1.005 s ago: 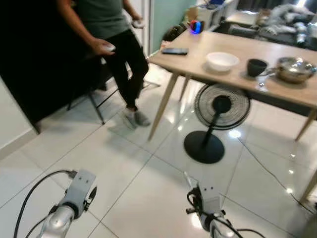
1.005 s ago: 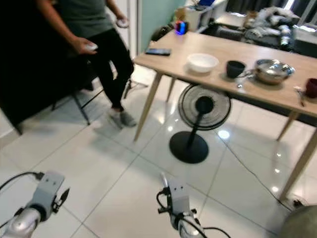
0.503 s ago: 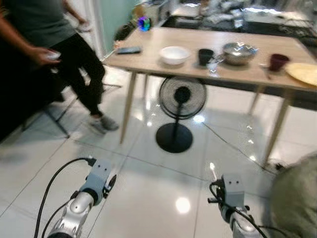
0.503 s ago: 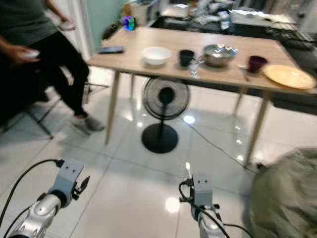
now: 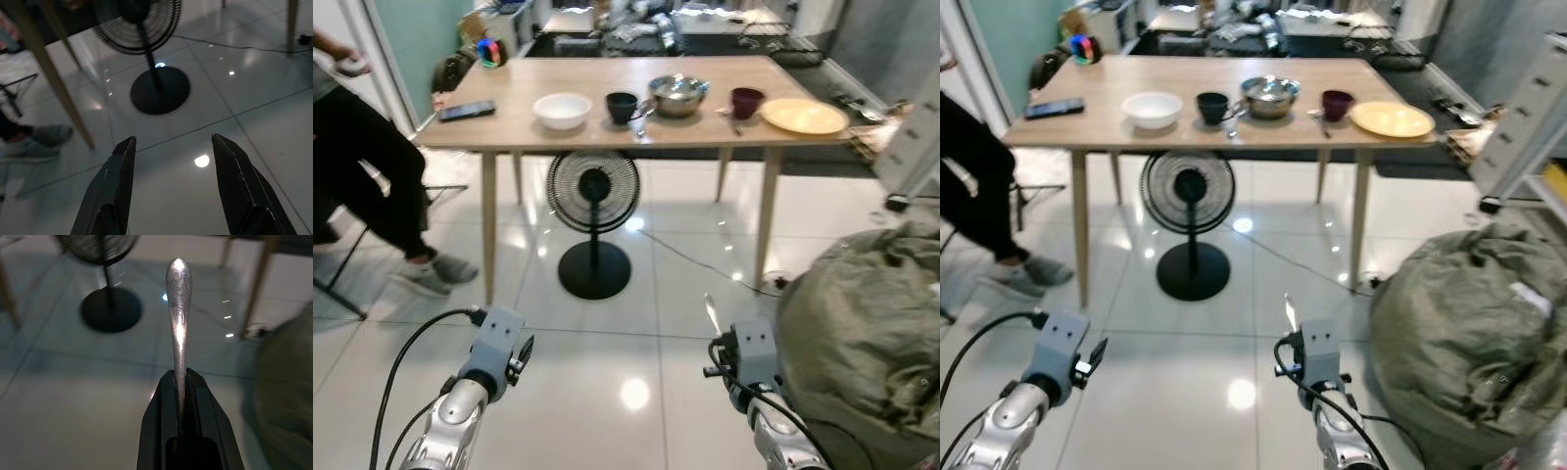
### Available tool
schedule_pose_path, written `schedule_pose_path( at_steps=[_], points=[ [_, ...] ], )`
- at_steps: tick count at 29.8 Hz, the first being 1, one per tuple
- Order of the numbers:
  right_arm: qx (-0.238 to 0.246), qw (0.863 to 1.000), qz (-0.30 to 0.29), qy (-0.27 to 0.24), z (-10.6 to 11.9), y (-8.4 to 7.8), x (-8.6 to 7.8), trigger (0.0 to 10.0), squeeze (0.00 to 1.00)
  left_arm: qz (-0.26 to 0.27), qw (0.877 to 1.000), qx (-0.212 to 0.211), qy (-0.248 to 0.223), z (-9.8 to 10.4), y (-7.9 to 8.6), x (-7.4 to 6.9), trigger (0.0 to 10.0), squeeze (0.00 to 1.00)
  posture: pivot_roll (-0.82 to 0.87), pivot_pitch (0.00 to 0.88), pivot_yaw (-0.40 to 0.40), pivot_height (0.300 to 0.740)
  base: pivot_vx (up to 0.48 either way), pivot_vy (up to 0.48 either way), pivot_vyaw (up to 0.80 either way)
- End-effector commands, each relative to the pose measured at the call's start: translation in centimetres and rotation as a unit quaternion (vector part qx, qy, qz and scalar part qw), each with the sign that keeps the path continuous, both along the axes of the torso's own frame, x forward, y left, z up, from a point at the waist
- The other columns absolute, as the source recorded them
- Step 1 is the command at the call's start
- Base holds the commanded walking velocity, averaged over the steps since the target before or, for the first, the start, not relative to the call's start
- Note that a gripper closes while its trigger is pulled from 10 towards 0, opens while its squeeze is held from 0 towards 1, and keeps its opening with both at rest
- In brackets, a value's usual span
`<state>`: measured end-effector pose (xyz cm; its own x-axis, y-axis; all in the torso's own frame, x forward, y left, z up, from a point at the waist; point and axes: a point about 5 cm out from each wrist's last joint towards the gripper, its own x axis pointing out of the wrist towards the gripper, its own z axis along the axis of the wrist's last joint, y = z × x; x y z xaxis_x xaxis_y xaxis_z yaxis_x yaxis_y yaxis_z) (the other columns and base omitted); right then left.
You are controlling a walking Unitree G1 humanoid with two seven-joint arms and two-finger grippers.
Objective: Setting the table
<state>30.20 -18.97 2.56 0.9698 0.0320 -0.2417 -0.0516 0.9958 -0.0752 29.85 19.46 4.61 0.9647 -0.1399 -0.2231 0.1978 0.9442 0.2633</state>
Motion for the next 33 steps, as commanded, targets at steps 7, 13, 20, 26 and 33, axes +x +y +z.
schedule_pose_path(
  at_steps=[7, 13, 20, 26, 33],
  points=[
    [0.042, 0.998, -0.047, -0.006, -0.1, -0.8, -0.3, 10.0, 0.0, 0.055, 0.998, -0.036, 0.021, -0.7, 0.9, -0.2, 10.0, 0.0, 0.03, 0.002, 0.065, 0.74, 0.0, 0.0, -0.75],
    [0.091, 0.992, -0.076, -0.047, 1.4, -1.1, 0.5, 10.0, 0.0, 0.072, 0.995, -0.064, -0.009, 0.6, 1.2, 0.4, 10.0, 0.0, 0.03, 0.003, 0.067, 0.74, 0.0, 0.0, -0.11],
    [0.105, 0.983, -0.059, -0.14, 5.2, -0.3, 2.2, 10.0, 0.0, 0.071, 0.993, -0.021, -0.09, 3.6, 0.9, 1.4, 10.0, 0.0, 0.04, 0.008, 0.068, 0.74, 0.119, 0.0, 0.0],
    [0.101, 0.977, -0.023, -0.188, 7.7, 1.1, 3.1, 10.0, 0.0, 0.063, 0.99, -0.021, -0.128, 5.5, 0.3, 1.8, 10.0, 0.0, 0.04, 0.011, 0.064, 0.74, 0.48, 0.0, 0.0],
    [0.102, 0.977, -0.006, -0.185, 7.8, 1.9, 3.0, 10.0, 0.0, 0.056, 0.989, -0.016, -0.137, 5.9, -0.1, 1.5, 10.0, 0.0, 0.05, 0.012, 0.062, 0.74, 0.48, 0.0, 0.0]
  ],
)
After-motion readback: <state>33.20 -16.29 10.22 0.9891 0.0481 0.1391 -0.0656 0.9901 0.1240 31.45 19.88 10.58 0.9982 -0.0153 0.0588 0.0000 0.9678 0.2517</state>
